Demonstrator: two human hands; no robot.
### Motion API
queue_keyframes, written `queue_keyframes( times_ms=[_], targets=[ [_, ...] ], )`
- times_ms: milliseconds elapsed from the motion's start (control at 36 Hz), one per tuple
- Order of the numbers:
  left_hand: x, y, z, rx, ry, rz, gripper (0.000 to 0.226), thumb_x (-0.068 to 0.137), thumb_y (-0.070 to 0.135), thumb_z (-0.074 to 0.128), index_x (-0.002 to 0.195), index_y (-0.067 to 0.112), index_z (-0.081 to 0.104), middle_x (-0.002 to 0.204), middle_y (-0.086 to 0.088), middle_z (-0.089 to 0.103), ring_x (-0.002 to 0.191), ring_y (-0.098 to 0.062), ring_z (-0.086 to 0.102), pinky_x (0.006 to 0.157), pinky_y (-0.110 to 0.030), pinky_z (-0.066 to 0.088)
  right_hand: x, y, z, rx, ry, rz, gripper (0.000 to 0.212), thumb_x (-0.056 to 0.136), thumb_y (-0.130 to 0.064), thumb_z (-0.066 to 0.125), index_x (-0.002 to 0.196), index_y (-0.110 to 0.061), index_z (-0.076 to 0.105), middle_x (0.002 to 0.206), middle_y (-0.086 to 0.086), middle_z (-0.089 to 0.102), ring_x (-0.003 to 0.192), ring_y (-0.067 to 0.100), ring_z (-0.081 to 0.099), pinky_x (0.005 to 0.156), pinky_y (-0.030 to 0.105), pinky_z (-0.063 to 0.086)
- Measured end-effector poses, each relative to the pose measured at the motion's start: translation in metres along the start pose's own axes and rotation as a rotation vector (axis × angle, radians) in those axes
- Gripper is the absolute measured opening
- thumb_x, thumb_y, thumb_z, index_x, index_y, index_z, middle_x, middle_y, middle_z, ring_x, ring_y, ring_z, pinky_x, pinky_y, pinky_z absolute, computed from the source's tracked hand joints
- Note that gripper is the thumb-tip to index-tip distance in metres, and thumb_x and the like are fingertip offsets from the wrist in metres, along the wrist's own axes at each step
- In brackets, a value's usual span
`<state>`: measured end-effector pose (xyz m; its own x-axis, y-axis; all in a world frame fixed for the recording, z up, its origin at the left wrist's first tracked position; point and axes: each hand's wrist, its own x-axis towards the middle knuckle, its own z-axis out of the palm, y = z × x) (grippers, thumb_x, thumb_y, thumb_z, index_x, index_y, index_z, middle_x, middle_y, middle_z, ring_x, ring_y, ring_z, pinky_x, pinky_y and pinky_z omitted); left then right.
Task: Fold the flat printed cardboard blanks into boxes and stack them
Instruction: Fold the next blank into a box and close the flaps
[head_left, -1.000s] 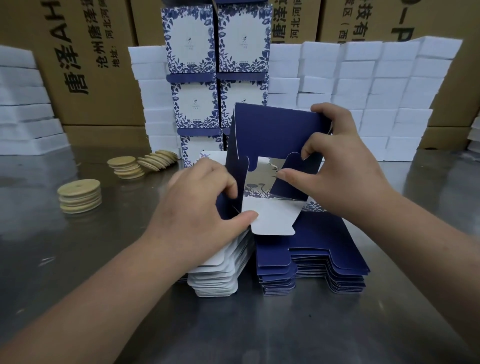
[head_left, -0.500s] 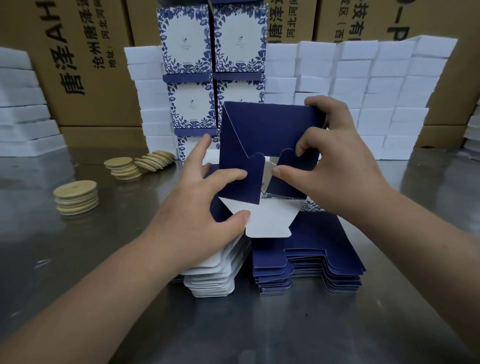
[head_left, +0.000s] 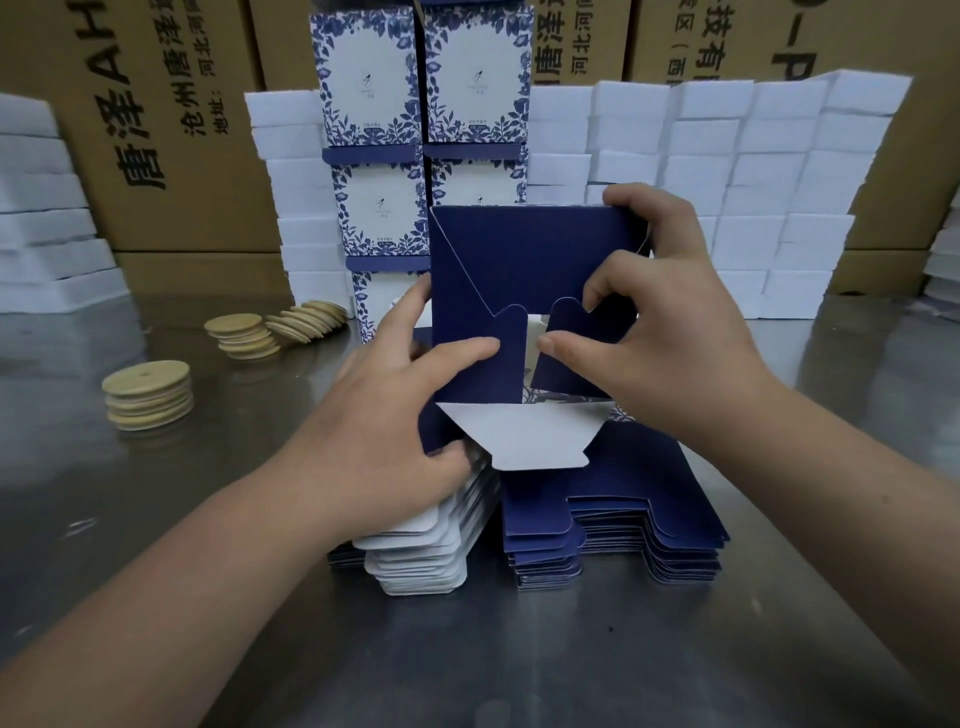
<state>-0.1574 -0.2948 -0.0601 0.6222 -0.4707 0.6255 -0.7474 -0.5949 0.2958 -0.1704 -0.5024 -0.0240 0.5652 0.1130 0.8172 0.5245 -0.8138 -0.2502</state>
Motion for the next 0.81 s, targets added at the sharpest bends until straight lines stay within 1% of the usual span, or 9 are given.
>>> queue_keyframes(
  times_ms=[83, 194, 278, 417, 528, 583, 695, 750, 806],
  targets=[
    [0.0, 0.001, 0.001, -0.005, 0.056, 0.017, 0.061, 0.065, 0.034, 0.065, 0.124, 0.038, 0.053, 0.138, 0.036, 0.003, 0.109, 0.011, 0.039, 0.102, -0.029, 0.037, 0.0, 0.0, 0.0, 0.014, 0.004, 0.0, 0.033, 0.067, -0.027, 0.082, 0.07, -0.024, 0.05, 0.138, -0.003, 0.032, 0.104, 0.001, 0.035, 0.084, 0.024, 0.037],
    [0.001, 0.0, 0.0, -0.102, 0.123, 0.006, 0.044, 0.067, 0.038, 0.071, 0.108, 0.045, 0.055, 0.133, 0.036, 0.011, 0.106, 0.03, 0.029, 0.088, 0.003, 0.028, -0.001, -0.003, 0.001, 0.029, -0.016, -0.003, 0.034, 0.066, -0.029, 0.083, 0.07, -0.026, 0.049, 0.135, -0.01, 0.029, 0.108, 0.005, 0.036, 0.084, 0.026, 0.037],
    [0.002, 0.003, -0.003, -0.187, 0.144, -0.015, 0.032, 0.064, 0.056, 0.061, 0.094, 0.054, 0.051, 0.129, 0.041, 0.013, 0.108, 0.035, 0.024, 0.082, 0.01, 0.023, -0.002, -0.006, 0.002, 0.027, -0.025, -0.023, 0.034, 0.065, -0.031, 0.083, 0.072, -0.024, 0.051, 0.143, 0.0, 0.031, 0.101, -0.001, 0.032, 0.082, 0.027, 0.037],
    [0.001, 0.002, -0.002, -0.152, 0.135, -0.038, 0.03, 0.06, 0.068, 0.05, 0.088, 0.058, 0.053, 0.15, 0.014, 0.019, 0.113, 0.031, 0.024, 0.09, 0.008, 0.02, -0.003, -0.007, 0.004, -0.006, -0.024, -0.057, 0.032, 0.068, -0.027, 0.083, 0.075, -0.022, 0.052, 0.144, 0.005, 0.032, 0.104, -0.004, 0.032, 0.084, 0.019, 0.033],
    [0.0, -0.005, 0.002, -0.104, 0.139, -0.083, 0.018, 0.076, 0.054, 0.057, 0.094, 0.054, 0.06, 0.153, 0.009, 0.018, 0.133, 0.003, 0.027, 0.101, -0.014, 0.022, -0.004, -0.008, 0.004, -0.001, -0.012, -0.065, 0.023, 0.073, -0.016, 0.079, 0.089, -0.014, 0.062, 0.145, 0.005, 0.036, 0.117, 0.006, 0.038, 0.085, 0.024, 0.037],
    [0.0, -0.007, 0.003, -0.113, 0.17, -0.084, 0.011, 0.076, 0.044, 0.054, 0.079, 0.05, 0.062, 0.15, 0.011, 0.023, 0.123, 0.015, 0.032, 0.096, -0.005, 0.026, -0.004, -0.007, 0.003, 0.014, -0.008, -0.081, 0.035, 0.075, -0.01, 0.076, 0.105, -0.011, 0.059, 0.146, 0.003, 0.033, 0.124, 0.006, 0.035, 0.086, 0.016, 0.035],
    [0.002, -0.006, 0.004, -0.145, 0.239, -0.068, 0.017, 0.079, 0.039, 0.053, 0.066, 0.049, 0.053, 0.136, 0.026, 0.028, 0.088, 0.031, 0.041, 0.048, 0.007, 0.034, -0.006, -0.006, 0.005, 0.218, -0.005, 0.036, 0.085, 0.077, -0.01, 0.076, 0.144, -0.017, 0.026, 0.149, -0.012, 0.016, 0.133, -0.007, 0.027, 0.105, 0.01, 0.029],
    [0.001, -0.006, 0.004, -0.136, 0.247, -0.064, 0.019, 0.079, 0.039, 0.053, 0.063, 0.05, 0.056, 0.14, 0.022, 0.027, 0.092, 0.031, 0.04, 0.051, 0.007, 0.035, -0.007, -0.006, 0.009, 0.293, 0.016, 0.122, 0.096, 0.077, -0.013, 0.076, 0.149, -0.021, 0.013, 0.151, -0.015, 0.013, 0.12, -0.026, 0.028, 0.102, 0.003, 0.027],
    [0.001, -0.007, 0.004, -0.143, 0.242, -0.049, 0.019, 0.079, 0.038, 0.055, 0.067, 0.052, 0.06, 0.144, 0.021, 0.027, 0.105, 0.026, 0.039, 0.07, 0.005, 0.035, -0.007, -0.005, 0.013, 0.289, 0.033, 0.193, 0.096, 0.078, -0.02, 0.075, 0.15, -0.019, 0.011, 0.155, -0.011, 0.01, 0.116, -0.032, 0.022, 0.101, 0.0, 0.022]
  ],
)
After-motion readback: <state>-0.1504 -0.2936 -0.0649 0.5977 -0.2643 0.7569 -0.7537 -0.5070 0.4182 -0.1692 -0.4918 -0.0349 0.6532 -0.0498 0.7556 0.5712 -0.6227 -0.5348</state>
